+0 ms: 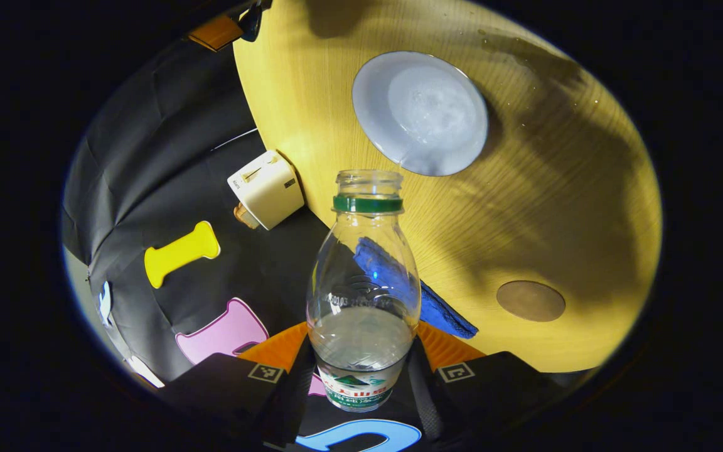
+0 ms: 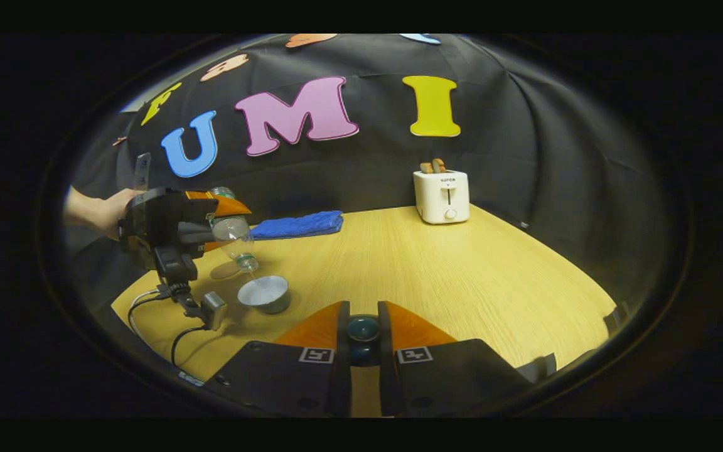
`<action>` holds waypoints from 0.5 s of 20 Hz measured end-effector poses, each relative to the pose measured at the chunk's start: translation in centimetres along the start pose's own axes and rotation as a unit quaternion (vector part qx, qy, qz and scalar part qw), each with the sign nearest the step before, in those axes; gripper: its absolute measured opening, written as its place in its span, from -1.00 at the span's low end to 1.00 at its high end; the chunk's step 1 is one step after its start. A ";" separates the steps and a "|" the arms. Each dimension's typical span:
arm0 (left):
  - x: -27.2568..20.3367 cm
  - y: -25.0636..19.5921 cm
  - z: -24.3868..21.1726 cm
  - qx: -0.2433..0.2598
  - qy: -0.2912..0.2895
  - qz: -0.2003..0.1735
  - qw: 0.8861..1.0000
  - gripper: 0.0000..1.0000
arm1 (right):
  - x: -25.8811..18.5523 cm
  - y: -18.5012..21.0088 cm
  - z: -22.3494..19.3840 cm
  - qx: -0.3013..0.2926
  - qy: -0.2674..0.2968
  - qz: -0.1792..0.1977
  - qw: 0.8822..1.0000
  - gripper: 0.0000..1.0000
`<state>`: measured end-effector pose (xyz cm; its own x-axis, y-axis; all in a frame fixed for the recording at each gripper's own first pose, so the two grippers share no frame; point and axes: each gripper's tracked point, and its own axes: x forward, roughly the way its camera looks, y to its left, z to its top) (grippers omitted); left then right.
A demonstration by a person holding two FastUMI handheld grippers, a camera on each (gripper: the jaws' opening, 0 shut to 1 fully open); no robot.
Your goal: Open the teacup lid with one hand, grasp the water bottle and pour water into the teacup with the other hand; after pouring, place the water bottle on the coaster and then close the teacup lid.
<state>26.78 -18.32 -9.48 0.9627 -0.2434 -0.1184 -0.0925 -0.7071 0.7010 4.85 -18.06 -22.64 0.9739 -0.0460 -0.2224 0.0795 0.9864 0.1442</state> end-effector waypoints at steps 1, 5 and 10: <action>0.0 -0.1 0.2 0.003 -0.001 -0.001 1.000 0.47 | 0.0 0.0 0.1 -0.001 -0.001 0.000 1.000 -0.57; 0.0 -0.2 0.2 0.001 0.000 -0.005 1.000 0.47 | 0.1 0.0 0.3 -0.008 -0.002 -0.001 1.000 -0.60; 0.0 -0.5 0.3 -0.016 -0.002 -0.007 1.000 0.47 | 0.4 0.3 1.3 0.008 -0.011 -0.005 1.000 -0.58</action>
<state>26.79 -18.14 -10.05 0.9626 -0.2362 -0.1324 -0.0700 -0.6892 0.7211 5.54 -17.97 -21.48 0.9772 -0.0595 -0.2036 0.0927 0.9832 0.1573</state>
